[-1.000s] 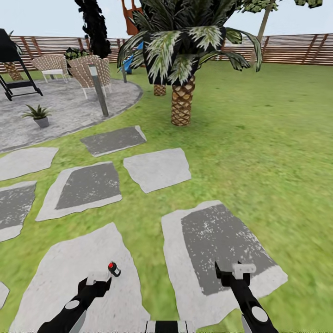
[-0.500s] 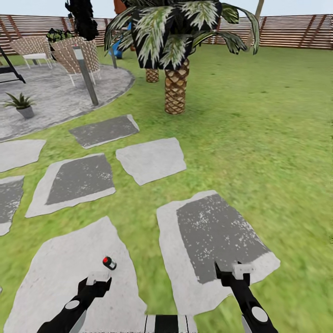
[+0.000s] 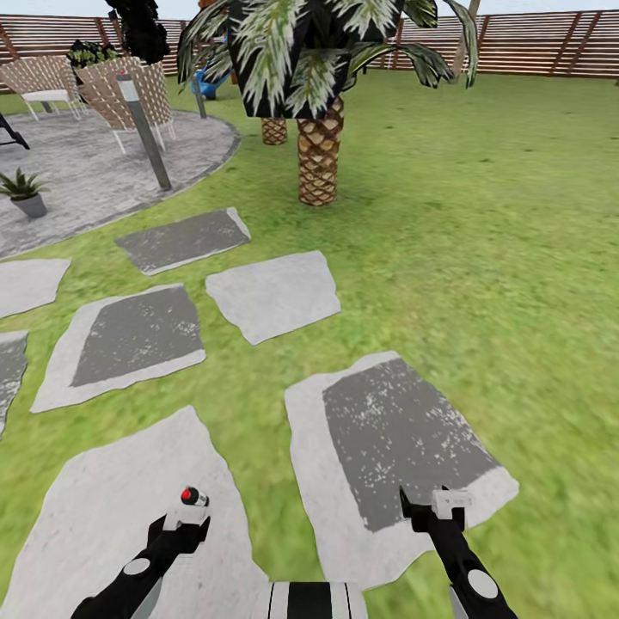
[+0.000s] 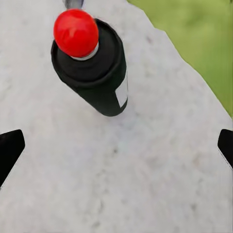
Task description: Pick up the pesticide atomizer in the garden and spray insectifuge to fully cover both potted plants in the garden.
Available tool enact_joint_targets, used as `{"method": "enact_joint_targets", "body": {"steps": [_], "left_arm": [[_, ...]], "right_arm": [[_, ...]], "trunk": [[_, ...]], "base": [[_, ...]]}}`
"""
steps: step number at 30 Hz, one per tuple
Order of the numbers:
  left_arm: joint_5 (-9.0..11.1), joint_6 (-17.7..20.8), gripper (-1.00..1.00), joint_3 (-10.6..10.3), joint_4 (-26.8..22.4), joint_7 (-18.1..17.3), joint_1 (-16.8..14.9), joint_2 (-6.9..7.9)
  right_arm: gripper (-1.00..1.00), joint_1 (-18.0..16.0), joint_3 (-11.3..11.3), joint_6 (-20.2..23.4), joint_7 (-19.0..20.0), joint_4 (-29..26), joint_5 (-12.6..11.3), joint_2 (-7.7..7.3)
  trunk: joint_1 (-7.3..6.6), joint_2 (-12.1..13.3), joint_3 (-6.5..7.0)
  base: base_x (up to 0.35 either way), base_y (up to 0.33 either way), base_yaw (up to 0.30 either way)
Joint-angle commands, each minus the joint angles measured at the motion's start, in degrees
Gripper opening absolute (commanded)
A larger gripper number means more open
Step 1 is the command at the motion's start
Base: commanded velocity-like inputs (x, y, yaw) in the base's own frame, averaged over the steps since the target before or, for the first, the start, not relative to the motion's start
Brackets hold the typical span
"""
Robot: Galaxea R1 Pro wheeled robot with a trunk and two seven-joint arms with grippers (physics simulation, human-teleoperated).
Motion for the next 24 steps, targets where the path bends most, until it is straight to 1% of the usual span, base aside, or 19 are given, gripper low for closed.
{"method": "enact_joint_targets", "body": {"steps": [1, 3, 4, 8, 13, 17, 24], "left_arm": [[-0.04, -0.21, 1.0, -0.12, 0.06, -0.07, -0.01, 0.02], [-0.05, -0.83, 1.0, -0.11, 0.12, -0.05, 0.09, 0.04], [-0.03, -3.06, 1.0, -0.09, 0.24, -0.05, 0.2, 0.07], [0.11, -7.95, 1.0, -0.09, 1.42, -0.04, 0.34, 0.14], [0.41, -9.4, 1.0, -0.05, 2.37, -0.04, 0.33, 0.1], [0.55, -9.45, 1.0, -0.03, 2.4, -0.04, 0.33, 0.1], [0.21, -9.5, 1.0, -0.05, 2.4, -0.04, 0.32, 0.07]], "right_arm": [[1.0, -0.02, 0.01, -0.17, -0.02, 0.03, -0.02, -0.01], [1.0, -0.02, 0.01, -0.17, -0.02, 0.03, -0.02, -0.01], [1.0, -0.02, 0.01, -0.17, -0.02, 0.03, -0.02, -0.01], [1.0, -0.02, 0.01, -0.17, -0.02, 0.03, -0.02, 0.01], [1.0, -0.02, 0.01, -0.17, -0.02, 0.03, -0.06, 0.01], [1.0, -0.02, 0.01, -0.17, -0.02, 0.03, -0.1, 0.0], [1.0, -0.02, 0.01, -0.17, -0.02, 0.01, -0.1, 0.0]], "trunk": [[0.0, -0.01, -0.04], [0.0, -0.01, -0.04], [0.0, -0.01, -0.04], [0.0, -0.01, -0.04], [0.0, -0.01, -0.04], [0.0, -0.01, -0.04], [0.0, -0.01, -0.04]], "base": [[0.09, 0.0, 0.0], [0.047, 0.0, 0.0], [0.019, 0.0, 0.0], [0.009, 0.0, 0.0], [0.038, 0.0, 0.0], [0.228, 0.0, 0.0], [0.035, 0.0, 0.0]]}}
